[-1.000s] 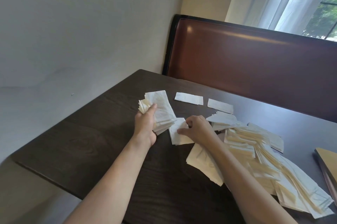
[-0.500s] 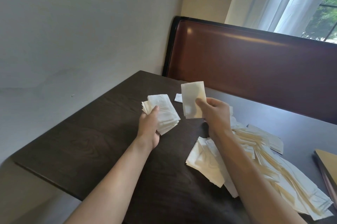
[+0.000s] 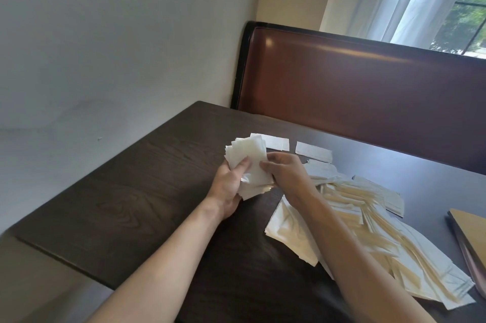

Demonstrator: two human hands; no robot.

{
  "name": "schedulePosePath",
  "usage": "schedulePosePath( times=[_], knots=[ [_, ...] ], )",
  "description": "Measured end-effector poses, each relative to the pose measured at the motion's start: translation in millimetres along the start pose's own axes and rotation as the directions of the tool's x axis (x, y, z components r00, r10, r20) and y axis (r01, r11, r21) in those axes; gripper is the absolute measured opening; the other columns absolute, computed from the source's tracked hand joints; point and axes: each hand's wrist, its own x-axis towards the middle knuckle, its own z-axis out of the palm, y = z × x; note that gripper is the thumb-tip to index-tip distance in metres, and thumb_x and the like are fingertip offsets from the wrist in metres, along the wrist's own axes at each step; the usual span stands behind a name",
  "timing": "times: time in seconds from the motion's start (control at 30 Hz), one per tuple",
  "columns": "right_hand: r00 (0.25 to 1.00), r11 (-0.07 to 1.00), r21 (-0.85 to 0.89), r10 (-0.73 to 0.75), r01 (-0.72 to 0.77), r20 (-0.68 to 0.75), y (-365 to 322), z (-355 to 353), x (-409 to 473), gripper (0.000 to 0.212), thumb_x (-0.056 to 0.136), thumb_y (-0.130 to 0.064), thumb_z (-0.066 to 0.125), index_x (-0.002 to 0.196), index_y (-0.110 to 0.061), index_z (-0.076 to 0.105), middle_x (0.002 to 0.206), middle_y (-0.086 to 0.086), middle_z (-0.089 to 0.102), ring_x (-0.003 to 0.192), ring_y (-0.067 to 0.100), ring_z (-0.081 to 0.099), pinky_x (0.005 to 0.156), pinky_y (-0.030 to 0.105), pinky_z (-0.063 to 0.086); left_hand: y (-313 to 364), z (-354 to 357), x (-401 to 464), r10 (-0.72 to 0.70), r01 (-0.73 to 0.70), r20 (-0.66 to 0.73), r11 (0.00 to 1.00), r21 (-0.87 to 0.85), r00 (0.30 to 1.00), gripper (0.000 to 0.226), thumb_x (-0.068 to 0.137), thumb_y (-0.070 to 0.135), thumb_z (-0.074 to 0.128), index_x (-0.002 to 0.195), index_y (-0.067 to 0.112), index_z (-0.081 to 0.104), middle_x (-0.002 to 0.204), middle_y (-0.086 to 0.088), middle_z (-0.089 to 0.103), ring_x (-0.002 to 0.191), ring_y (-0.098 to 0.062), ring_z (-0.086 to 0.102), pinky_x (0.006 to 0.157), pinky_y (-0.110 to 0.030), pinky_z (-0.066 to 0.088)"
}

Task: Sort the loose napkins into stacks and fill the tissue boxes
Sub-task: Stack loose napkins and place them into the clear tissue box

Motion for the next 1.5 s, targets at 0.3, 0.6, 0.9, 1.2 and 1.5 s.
schedulePosePath(
  times=[0.3, 0.6, 0.9, 1.2, 1.5],
  knots=[
    [0.972, 0.992, -0.119, -0.056, 0.03, -0.227, -11.8, -19.6, 6.8, 0.026, 0.096, -0.014, 0.053, 0.072, -0.011, 0.061, 0.073, 0.008, 0.059, 0.067, 0.018, 0.052, 0.068, 0.034, 0.047, 9.2, -2.0, 17.0, -0.083, 0.055, -0.134, 0.978, -0.201, 0.988, 0.008, 0.097, 0.02, 0.065, 0.104, 0.018, 0.061, 0.095, -0.006, 0.07, 0.082, -0.022, 0.068, 0.074, -0.037, 0.056],
    [0.975, 0.958, -0.221, 0.146, -0.182, -0.169, -36.6, -28.5, 61.9, 0.042, 0.097, -0.036, 0.045, 0.106, -0.002, 0.067, 0.098, 0.008, 0.065, 0.083, 0.019, 0.051, 0.083, 0.035, 0.043, 23.8, -7.7, 50.6, -0.129, 0.089, -0.118, 0.95, -0.301, 0.985, 0.013, 0.102, 0.026, 0.055, 0.108, 0.016, 0.062, 0.099, -0.008, 0.069, 0.086, -0.022, 0.067, 0.07, -0.037, 0.055],
    [0.962, 0.883, -0.383, 0.262, -0.273, -0.083, -30.8, -12.5, 107.3, 0.079, 0.099, -0.064, 0.015, 0.151, -0.008, 0.037, 0.159, 0.007, 0.032, 0.149, 0.026, 0.022, 0.119, 0.046, 0.014, 32.6, -22.5, 77.8, -0.123, 0.058, -0.151, 0.925, -0.375, 0.981, 0.025, 0.101, 0.025, 0.059, 0.121, 0.012, 0.061, 0.101, -0.01, 0.071, 0.091, -0.026, 0.069, 0.079, -0.044, 0.057],
    [0.96, 0.771, -0.576, 0.262, -0.27, -0.1, -8.0, 0.1, 130.2, 0.089, 0.092, -0.071, 0.009, 0.144, -0.011, 0.048, 0.149, 0.013, 0.047, 0.138, 0.031, 0.042, 0.117, 0.047, 0.027, 28.6, -28.5, 86.5, -0.121, 0.055, -0.14, 0.913, -0.405, 0.983, 0.02, 0.102, 0.028, 0.057, 0.114, 0.013, 0.062, 0.1, -0.011, 0.071, 0.09, -0.027, 0.069, 0.073, -0.042, 0.056],
    [0.982, 0.644, -0.743, 0.083, -0.183, -0.17, -4.0, -8.1, 133.2, 0.033, 0.092, -0.038, 0.053, 0.088, -0.007, 0.062, 0.086, 0.008, 0.063, 0.089, 0.03, 0.06, 0.071, 0.031, 0.043, 28.3, -28.3, 83.5, -0.118, 0.064, -0.115, 0.917, -0.393, 0.986, 0.034, 0.102, 0.028, 0.056, 0.131, 0.011, 0.059, 0.105, -0.011, 0.071, 0.094, -0.027, 0.068, 0.072, -0.041, 0.056]
  ],
)
